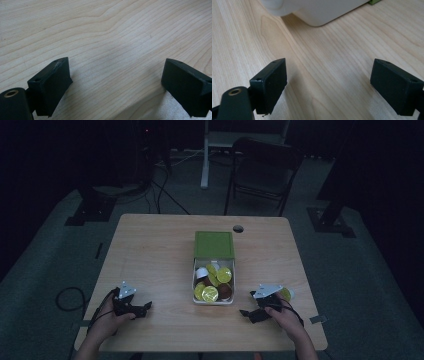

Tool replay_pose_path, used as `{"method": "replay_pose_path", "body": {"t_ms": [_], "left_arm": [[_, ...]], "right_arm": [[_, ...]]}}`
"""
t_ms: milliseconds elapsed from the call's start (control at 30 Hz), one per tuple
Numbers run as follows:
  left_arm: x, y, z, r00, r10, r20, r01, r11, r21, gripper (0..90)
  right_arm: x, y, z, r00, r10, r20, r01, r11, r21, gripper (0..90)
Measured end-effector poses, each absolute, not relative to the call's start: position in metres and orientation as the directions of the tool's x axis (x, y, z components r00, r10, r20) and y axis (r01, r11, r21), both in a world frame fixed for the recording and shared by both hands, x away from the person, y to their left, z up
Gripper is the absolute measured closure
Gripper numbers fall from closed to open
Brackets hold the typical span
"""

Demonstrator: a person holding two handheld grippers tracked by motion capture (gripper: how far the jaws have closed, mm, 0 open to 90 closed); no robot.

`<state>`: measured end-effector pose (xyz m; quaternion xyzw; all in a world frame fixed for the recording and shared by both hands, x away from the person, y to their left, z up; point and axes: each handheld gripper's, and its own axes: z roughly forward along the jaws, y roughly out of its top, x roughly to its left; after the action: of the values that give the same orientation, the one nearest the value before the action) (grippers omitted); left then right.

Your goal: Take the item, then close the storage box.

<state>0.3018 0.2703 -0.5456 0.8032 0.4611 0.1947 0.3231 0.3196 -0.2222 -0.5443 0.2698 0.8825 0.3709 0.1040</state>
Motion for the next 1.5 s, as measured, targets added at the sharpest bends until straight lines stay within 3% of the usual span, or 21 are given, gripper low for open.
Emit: {"method": "replay_pose_path", "body": {"t_ms": [1033, 1500], "left_arm": [[0.301, 0.27, -0.546, 0.506, 0.863, 0.014, 0.613, -0.37, 0.698, 9.0], [0.292, 0.246, -0.537, 0.637, 0.77, 0.015, 0.525, -0.449, 0.723, 9.0]], "right_arm": [[0.312, -0.229, -0.55, -0.811, 0.584, 0.005, 0.408, 0.56, 0.722, 12.6], [0.312, -0.223, -0.548, -0.798, 0.602, 0.005, 0.417, 0.546, 0.726, 13.4]]}}
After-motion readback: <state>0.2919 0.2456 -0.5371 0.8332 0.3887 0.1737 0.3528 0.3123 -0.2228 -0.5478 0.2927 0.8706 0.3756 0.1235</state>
